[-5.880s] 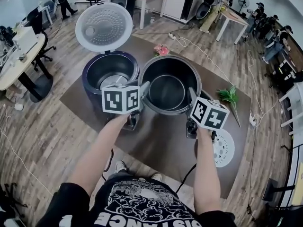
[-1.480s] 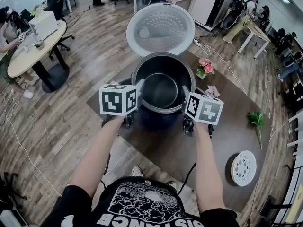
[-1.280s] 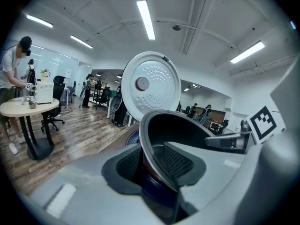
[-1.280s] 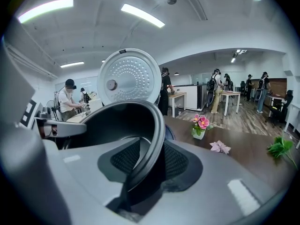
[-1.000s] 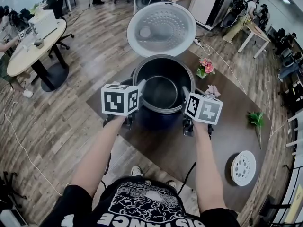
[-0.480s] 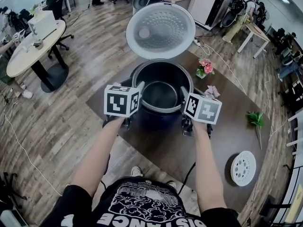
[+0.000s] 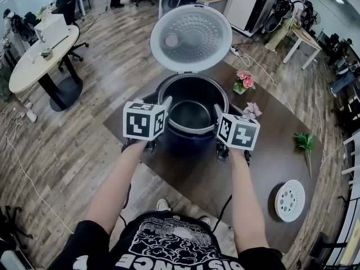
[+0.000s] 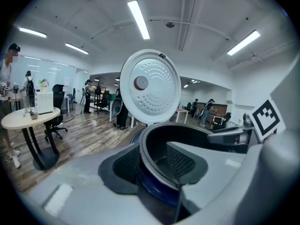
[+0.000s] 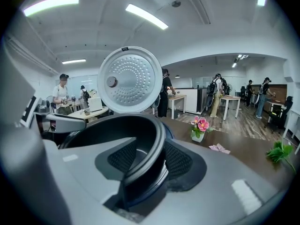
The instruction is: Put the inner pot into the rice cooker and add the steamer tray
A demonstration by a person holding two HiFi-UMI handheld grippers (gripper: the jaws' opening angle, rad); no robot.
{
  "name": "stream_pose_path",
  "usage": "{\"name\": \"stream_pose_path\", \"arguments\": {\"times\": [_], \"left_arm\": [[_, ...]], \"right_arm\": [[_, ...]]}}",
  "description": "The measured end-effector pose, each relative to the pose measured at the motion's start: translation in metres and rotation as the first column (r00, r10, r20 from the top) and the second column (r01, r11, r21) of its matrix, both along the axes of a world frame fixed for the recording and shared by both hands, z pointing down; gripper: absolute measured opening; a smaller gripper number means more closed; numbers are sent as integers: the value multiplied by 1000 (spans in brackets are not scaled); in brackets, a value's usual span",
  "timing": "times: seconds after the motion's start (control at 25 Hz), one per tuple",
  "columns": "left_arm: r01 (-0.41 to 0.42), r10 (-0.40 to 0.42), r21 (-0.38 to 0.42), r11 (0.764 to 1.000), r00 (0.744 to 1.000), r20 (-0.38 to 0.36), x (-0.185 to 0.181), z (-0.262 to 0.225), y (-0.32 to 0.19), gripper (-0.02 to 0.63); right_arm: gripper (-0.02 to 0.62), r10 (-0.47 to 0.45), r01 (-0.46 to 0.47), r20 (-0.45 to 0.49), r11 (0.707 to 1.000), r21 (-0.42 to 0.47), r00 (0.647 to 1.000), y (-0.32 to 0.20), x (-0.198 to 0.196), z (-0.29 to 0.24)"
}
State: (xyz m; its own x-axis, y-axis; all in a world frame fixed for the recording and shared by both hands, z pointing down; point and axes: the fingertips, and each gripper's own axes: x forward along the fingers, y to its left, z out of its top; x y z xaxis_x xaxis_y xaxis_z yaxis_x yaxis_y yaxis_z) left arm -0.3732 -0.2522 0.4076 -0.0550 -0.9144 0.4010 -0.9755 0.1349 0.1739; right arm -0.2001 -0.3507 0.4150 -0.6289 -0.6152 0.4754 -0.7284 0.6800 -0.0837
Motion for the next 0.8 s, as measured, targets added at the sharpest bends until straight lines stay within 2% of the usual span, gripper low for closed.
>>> {"name": "stream_pose_path", "arguments": {"times": [0.4,0.8], "left_arm": [[-54,51,59,997,998,48,26,-35,-13,172],[-155,146,113,981,986,82,93,-67,-38,189]], "right_arm": [[195,-21,16,70,997,74,997,7,16,-29],[204,47,-58,108,993,100,993,2,87,-49]]}}
